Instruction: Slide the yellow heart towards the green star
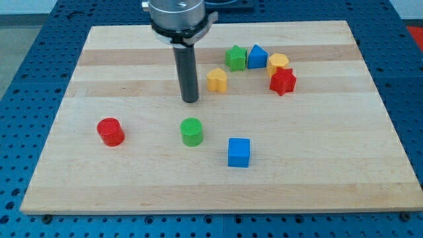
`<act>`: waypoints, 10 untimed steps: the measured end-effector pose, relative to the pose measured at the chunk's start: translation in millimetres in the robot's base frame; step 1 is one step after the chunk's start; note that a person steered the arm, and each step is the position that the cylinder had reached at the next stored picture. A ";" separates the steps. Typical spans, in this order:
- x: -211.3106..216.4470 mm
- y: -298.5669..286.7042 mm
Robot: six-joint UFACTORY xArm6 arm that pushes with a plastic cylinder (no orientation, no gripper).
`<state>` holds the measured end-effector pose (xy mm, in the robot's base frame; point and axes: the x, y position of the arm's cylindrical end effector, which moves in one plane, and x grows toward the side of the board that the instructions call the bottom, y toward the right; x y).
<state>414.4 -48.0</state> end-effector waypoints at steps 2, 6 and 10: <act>0.0 32.4; -25.7 32.4; -35.5 32.4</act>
<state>379.0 -15.6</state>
